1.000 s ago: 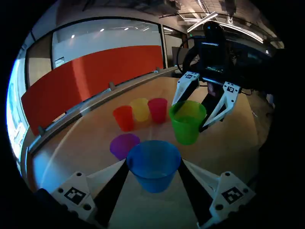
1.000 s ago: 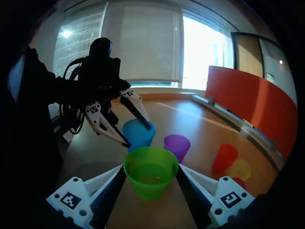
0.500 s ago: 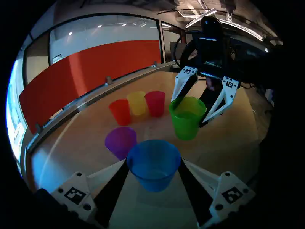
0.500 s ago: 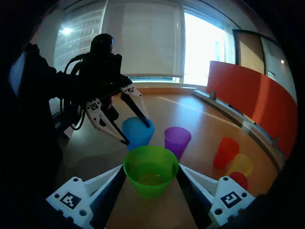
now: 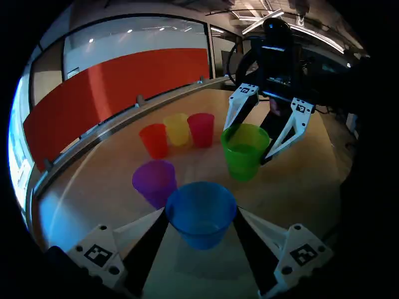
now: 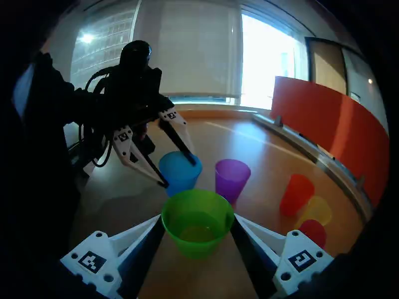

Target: Pour water

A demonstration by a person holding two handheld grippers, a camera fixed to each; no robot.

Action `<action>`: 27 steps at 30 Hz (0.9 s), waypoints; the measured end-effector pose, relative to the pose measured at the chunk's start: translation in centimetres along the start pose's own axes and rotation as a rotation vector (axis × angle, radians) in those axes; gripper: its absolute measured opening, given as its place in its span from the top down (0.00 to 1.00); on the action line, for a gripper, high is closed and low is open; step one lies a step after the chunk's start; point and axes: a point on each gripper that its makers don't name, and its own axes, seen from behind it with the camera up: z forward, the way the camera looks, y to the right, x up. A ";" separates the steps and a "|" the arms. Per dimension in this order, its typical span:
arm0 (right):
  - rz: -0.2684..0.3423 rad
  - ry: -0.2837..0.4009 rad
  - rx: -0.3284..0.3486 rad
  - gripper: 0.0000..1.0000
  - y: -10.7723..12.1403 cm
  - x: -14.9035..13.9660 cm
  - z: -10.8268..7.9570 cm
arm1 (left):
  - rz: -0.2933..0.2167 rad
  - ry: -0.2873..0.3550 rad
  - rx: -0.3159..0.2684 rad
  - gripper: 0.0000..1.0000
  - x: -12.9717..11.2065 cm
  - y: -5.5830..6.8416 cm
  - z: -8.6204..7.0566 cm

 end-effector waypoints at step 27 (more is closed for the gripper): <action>0.009 -0.036 0.012 0.09 0.1 -2.3 1.2 | -0.016 -0.004 -0.025 0.12 -0.7 0.3 1.3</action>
